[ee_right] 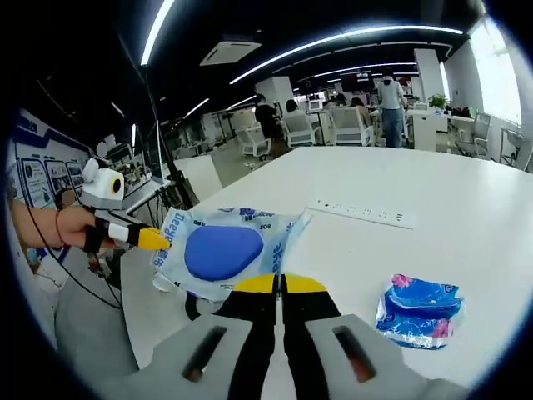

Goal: Arrange the tabletop items into an orderly group along one side of the table until the central work area is clear of visible clutter.

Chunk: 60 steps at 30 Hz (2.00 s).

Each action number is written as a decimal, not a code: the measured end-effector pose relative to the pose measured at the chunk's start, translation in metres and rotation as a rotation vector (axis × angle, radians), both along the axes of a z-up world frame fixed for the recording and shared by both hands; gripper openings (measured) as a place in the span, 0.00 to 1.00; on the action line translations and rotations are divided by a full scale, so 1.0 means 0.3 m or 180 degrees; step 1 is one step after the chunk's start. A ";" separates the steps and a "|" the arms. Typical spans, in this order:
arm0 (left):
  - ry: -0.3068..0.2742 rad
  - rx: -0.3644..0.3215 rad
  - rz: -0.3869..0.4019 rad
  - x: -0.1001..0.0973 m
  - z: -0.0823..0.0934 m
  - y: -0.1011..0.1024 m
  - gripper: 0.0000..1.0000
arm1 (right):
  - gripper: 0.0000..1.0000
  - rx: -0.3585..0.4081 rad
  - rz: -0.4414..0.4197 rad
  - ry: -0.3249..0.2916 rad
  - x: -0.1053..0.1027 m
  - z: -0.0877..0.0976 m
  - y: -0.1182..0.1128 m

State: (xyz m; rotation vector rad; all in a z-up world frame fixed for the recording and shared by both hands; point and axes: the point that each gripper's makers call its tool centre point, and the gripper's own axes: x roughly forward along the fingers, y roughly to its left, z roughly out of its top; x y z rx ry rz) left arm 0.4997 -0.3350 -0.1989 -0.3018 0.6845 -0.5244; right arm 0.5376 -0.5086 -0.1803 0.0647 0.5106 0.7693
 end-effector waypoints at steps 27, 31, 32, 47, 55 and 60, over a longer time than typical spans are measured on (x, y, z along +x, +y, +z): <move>-0.0047 0.0116 -0.0453 0.190 0.017 -0.098 0.00 | 0.00 -0.0066 -0.0575 -0.0048 0.037 -0.018 -0.114; 0.0017 0.0146 -0.0453 0.217 -0.022 -0.099 0.00 | 0.00 -0.0123 -0.0634 -0.0010 0.046 -0.048 -0.109; 0.0048 0.0171 -0.0449 0.227 -0.037 -0.100 0.00 | 0.00 -0.0127 -0.0649 0.0012 0.048 -0.057 -0.107; 0.0275 0.0244 -0.0436 0.331 -0.187 -0.116 0.00 | 0.00 -0.0392 -0.0726 0.0152 0.136 -0.204 -0.125; 0.0377 0.0284 -0.0463 0.356 -0.258 -0.140 0.00 | 0.00 -0.0527 -0.0723 0.0227 0.161 -0.272 -0.148; 0.0436 0.0295 -0.0484 0.365 -0.296 -0.143 0.00 | 0.00 -0.0539 -0.0734 0.0286 0.170 -0.306 -0.157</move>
